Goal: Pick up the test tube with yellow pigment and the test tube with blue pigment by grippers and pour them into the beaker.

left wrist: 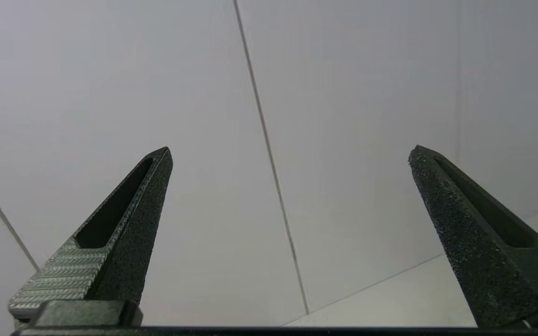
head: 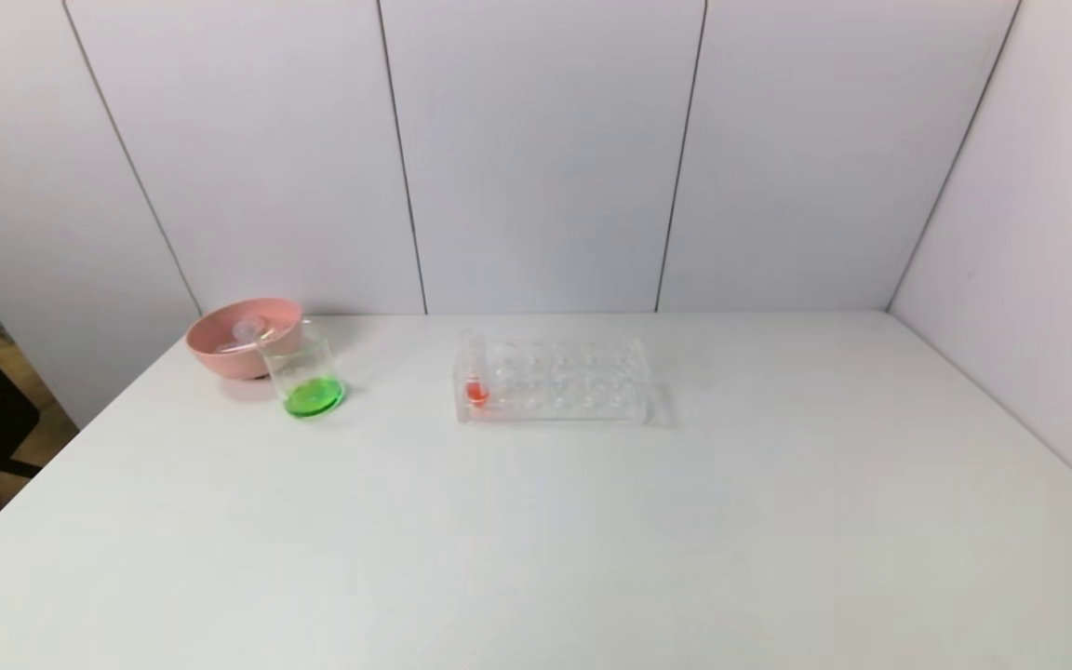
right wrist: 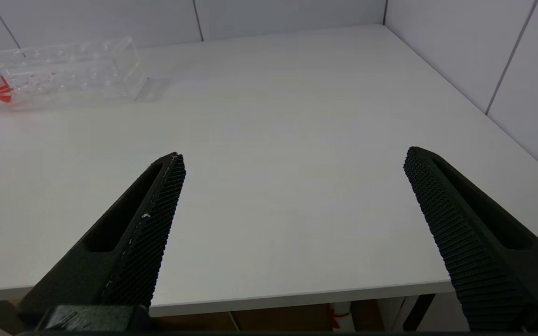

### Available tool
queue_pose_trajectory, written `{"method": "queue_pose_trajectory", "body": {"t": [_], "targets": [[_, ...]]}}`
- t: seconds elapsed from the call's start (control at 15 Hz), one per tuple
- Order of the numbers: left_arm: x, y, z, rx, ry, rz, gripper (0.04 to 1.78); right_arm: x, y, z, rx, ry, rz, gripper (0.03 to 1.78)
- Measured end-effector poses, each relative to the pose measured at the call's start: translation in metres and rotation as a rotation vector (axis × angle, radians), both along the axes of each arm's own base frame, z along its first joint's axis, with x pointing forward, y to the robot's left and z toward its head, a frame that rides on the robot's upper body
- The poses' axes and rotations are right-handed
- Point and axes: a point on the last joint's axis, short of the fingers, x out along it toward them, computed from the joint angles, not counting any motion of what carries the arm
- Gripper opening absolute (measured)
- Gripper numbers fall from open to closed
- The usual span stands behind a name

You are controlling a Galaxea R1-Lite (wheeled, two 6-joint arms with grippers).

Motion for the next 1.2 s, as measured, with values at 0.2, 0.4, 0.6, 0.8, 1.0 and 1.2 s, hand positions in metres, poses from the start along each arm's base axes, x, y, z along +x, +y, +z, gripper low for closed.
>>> {"method": "queue_pose_trajectory", "body": {"t": [0.2,0.4,0.6,0.8,1.0,1.2], "targets": [[-0.116,-0.020,0.004,-0.001,-0.047,-0.088,1.76,0.000,0.000,0.000,0.000,0.000,0.000,1.71],[-0.198,-0.030,-0.046,0.014,0.011,-0.159,1.76,0.000,0.000,0.000,0.000,0.000,0.000,1.71],[-0.228,-0.031,-0.135,0.011,0.183,-0.130,1.76,0.000,0.000,0.000,0.000,0.000,0.000,1.71],[-0.225,-0.025,-0.214,-0.054,0.349,0.067,1.76,0.000,0.000,0.000,0.000,0.000,0.000,1.71],[-0.221,-0.021,-0.285,-0.086,0.459,0.236,1.76,0.000,0.000,0.000,0.000,0.000,0.000,1.71],[-0.219,-0.018,-0.331,-0.136,0.464,0.331,1.76,0.000,0.000,0.000,0.000,0.000,0.000,1.71]]}}
